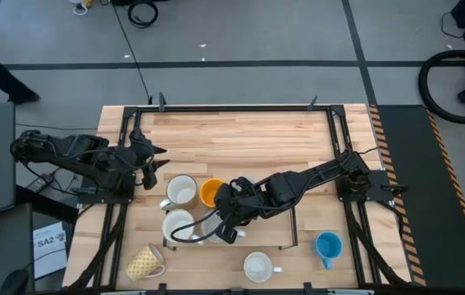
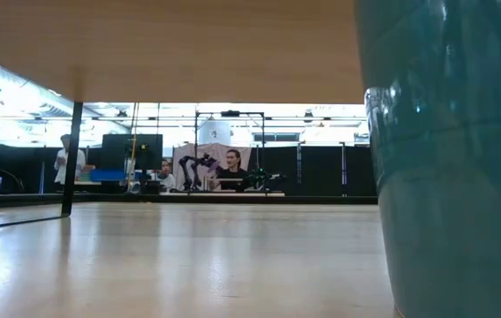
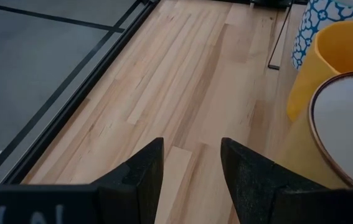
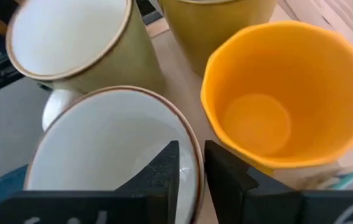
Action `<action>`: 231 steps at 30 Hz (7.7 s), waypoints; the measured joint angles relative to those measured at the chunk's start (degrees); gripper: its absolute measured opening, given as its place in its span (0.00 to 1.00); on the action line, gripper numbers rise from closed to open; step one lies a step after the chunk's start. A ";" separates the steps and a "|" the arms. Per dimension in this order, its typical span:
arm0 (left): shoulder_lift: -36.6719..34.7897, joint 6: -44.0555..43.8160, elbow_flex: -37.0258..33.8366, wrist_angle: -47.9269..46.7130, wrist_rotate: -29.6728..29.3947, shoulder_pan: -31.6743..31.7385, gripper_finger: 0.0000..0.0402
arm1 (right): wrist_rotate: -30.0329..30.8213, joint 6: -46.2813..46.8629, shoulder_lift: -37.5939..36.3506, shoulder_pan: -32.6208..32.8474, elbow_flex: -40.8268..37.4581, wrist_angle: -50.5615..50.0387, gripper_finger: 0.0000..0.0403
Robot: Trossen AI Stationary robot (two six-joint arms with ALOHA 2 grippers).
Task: Place coffee mugs
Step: Put the red mug on the shelf, then put the yellow patterned mug on the shelf
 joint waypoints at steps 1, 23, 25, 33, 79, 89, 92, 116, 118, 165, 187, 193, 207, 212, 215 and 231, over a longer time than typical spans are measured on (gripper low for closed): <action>0.00 0.00 0.00 0.00 -0.01 0.01 0.41 | -0.01 -0.04 0.00 0.00 0.00 0.36 0.21; 0.00 0.00 0.00 0.00 0.00 0.00 0.41 | -0.04 -0.07 0.00 -0.82 0.00 2.02 0.31; 0.00 0.00 0.00 0.00 -0.01 0.01 0.41 | -0.04 -0.07 0.00 -0.96 0.00 2.36 0.31; 0.00 0.00 0.00 0.02 0.01 0.01 0.41 | -0.07 -1.90 0.00 -1.01 -0.02 4.86 0.31; -1.31 -1.43 0.00 -0.16 14.80 -0.21 0.41 | -2.99 -13.13 -4.13 -1.14 -0.04 8.44 0.31; -3.87 -18.23 -0.02 -8.58 31.03 -0.64 0.41 | -2.74 -19.66 -9.01 0.83 0.00 2.08 0.31; -3.77 -18.40 -0.02 -11.33 31.03 -2.59 0.41 | -2.73 -20.83 -9.78 1.44 0.00 -1.58 0.31; 0.30 -25.57 -18.69 18.11 30.49 -33.73 0.41 | 1.92 -21.00 -11.50 5.64 -0.01 -14.02 0.31; 0.50 -25.59 -20.25 20.98 29.64 -34.88 0.41 | 1.90 -21.06 -11.50 5.64 0.00 -13.60 0.31; 22.12 -36.28 -23.56 32.40 52.03 -36.47 0.41 | -0.07 -20.90 -11.39 5.64 0.00 -11.75 0.31; 22.12 -42.12 -23.56 32.35 53.47 -38.76 0.35 | -0.07 -21.00 -11.37 5.64 0.00 -11.53 0.31; 22.11 -42.01 -23.54 32.72 53.84 -38.84 0.22 | -0.07 -21.08 -11.37 5.64 -0.02 -11.56 0.31; 21.84 -41.98 -23.34 34.22 55.68 -39.40 0.13 | -0.07 -21.10 -11.37 5.64 0.00 -11.58 0.31; 21.79 -42.41 -23.40 34.37 56.29 -39.40 0.13 | -0.07 -21.10 -11.37 5.64 0.00 -11.58 0.31; 21.28 -42.31 -23.45 34.78 56.83 -39.35 0.12 | -0.07 -21.10 -11.37 5.64 0.00 -11.58 0.31; 19.61 -45.50 -23.51 35.11 57.58 -39.38 0.06 | -0.07 -21.10 -11.37 5.64 0.00 -11.60 0.31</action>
